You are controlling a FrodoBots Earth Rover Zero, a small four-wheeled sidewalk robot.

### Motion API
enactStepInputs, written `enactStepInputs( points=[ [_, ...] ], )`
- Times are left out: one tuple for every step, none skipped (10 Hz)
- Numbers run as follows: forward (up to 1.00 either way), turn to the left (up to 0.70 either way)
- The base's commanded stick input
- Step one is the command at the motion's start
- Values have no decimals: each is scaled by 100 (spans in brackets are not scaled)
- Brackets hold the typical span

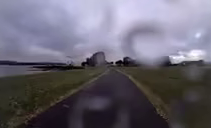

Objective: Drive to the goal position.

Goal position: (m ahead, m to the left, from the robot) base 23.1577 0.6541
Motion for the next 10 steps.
enactStepInputs(
  points=[
    [70, 0],
    [70, 0],
    [70, 0],
    [70, 0],
    [70, 0],
    [70, 0],
    [70, 0],
    [70, 0],
    [70, -14],
    [70, -14]
  ],
)
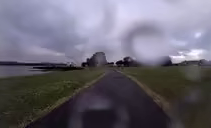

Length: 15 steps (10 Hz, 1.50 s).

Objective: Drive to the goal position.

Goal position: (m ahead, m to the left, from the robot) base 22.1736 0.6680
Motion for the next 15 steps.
enactStepInputs(
  points=[
    [70, -14],
    [70, -14],
    [70, 0],
    [70, 0],
    [70, 0],
    [70, 0],
    [70, 0],
    [70, 0],
    [70, 0],
    [70, 0],
    [70, 0],
    [70, 0],
    [70, 0],
    [70, 0],
    [70, 0]
  ],
)
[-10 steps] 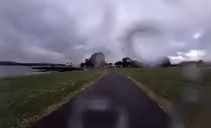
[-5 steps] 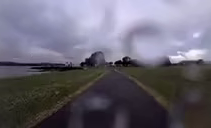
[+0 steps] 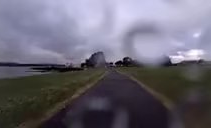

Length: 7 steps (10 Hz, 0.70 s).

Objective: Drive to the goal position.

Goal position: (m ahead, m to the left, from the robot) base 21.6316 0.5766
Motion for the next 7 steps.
enactStepInputs(
  points=[
    [70, -2],
    [70, -9],
    [70, -14],
    [70, -14],
    [70, -14],
    [70, -14],
    [70, -14]
  ],
)
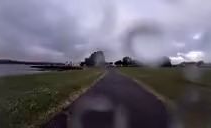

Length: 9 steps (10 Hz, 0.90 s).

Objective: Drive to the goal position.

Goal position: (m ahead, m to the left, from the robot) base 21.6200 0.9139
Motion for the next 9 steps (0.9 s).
enactStepInputs(
  points=[
    [70, -14],
    [70, -14],
    [70, -8],
    [70, -2],
    [70, 0],
    [70, 0],
    [70, 0],
    [70, 0],
    [70, 0]
  ],
)
